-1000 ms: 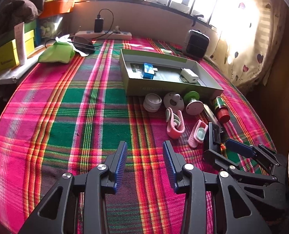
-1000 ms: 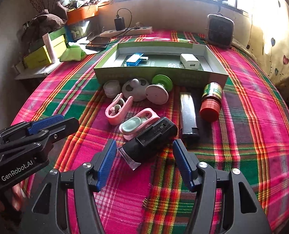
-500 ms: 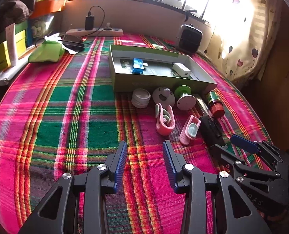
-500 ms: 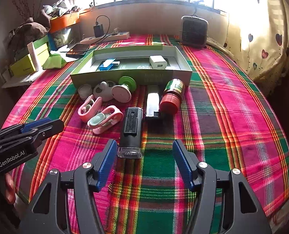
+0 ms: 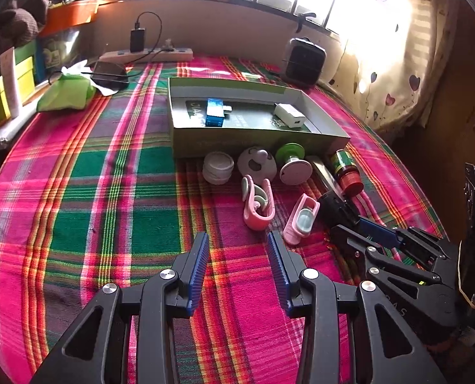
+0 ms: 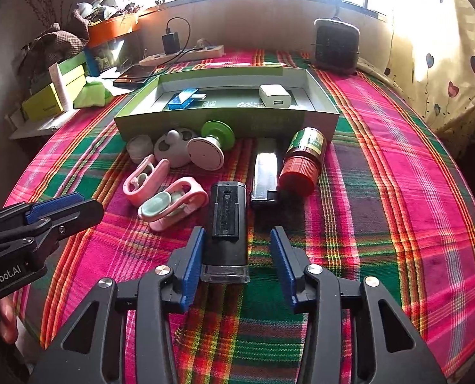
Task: Organize rigid objects
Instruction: 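Close right gripper around the black flashlight and lift it, then close left gripper on the pink-and-white clip while right gripper holds the flashlight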
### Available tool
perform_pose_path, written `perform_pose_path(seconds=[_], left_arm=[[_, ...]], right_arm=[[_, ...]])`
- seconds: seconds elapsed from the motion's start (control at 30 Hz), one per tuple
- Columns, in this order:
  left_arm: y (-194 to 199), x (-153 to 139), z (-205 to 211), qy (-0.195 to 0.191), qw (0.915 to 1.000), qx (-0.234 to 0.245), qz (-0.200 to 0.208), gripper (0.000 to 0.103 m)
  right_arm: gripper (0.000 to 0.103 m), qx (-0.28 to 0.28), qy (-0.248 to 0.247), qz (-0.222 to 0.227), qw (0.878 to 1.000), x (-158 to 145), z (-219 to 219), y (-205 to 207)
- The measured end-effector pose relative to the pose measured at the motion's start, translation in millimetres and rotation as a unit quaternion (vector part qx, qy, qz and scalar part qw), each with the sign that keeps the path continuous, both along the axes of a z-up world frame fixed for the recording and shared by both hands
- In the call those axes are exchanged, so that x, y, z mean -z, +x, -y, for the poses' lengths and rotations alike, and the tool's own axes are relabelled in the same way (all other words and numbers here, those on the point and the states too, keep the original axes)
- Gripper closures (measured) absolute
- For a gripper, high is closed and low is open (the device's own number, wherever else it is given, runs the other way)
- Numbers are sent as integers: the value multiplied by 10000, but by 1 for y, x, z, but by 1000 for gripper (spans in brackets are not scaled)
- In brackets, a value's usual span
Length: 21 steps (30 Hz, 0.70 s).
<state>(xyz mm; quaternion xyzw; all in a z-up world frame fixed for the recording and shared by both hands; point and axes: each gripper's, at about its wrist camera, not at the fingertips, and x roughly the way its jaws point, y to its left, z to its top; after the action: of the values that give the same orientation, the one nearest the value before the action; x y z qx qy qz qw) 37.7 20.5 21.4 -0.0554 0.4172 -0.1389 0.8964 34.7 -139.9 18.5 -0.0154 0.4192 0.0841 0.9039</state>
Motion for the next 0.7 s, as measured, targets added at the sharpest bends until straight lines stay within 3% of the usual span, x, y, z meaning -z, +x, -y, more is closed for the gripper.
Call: perform_pose_path(seconds=[0.17, 0.7], left_arm=[[3, -4, 11, 36, 9999, 128, 36, 66], [20, -6, 56, 259, 9975, 656, 84, 66]], right_arm=[[74, -73, 32, 49, 10000, 0, 5, -2], [74, -173, 117, 56, 9998, -2, 38, -24]])
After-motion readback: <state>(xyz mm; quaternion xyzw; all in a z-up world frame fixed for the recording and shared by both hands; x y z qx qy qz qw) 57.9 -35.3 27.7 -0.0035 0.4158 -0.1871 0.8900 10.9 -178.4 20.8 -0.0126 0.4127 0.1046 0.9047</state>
